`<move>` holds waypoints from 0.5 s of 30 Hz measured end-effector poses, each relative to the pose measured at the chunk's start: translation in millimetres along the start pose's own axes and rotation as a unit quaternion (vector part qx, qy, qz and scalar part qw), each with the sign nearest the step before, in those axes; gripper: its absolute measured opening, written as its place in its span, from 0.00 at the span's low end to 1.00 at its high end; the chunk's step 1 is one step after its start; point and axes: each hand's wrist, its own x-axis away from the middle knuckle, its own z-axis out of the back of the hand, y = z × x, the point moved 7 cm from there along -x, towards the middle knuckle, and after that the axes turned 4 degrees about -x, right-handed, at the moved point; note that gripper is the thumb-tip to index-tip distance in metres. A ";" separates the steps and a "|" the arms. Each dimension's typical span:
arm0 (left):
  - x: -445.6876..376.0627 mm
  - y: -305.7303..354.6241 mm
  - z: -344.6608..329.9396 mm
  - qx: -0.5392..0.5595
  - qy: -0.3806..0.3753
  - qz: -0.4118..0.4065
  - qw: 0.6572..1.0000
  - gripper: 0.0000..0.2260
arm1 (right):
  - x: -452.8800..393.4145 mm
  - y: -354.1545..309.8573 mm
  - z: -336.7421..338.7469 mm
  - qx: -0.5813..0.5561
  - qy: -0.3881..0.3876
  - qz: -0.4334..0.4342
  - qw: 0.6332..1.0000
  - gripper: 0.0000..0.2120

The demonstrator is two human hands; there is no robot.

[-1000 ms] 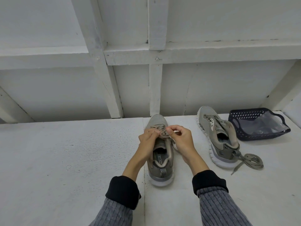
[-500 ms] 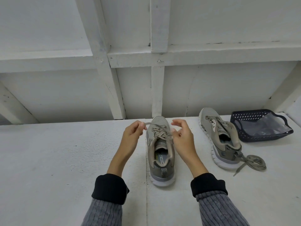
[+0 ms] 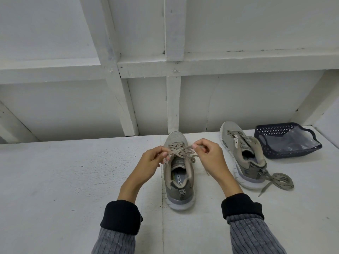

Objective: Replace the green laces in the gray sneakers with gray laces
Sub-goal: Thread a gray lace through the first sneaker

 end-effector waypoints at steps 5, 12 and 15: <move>-0.5 2.2 3.6 -0.004 0.085 0.015 0.996 0.05 | 4.6 8.1 8.9 0.068 0.071 0.023 0.995 0.05; 1.2 6.5 1.1 -0.002 0.150 0.006 0.989 0.03 | 13.7 -17.7 -29.8 0.143 -0.084 0.079 0.983 0.14; 2.6 7.6 -0.7 0.011 0.156 0.001 0.988 0.03 | 16.8 -13.6 -41.1 0.139 -0.105 0.082 0.981 0.09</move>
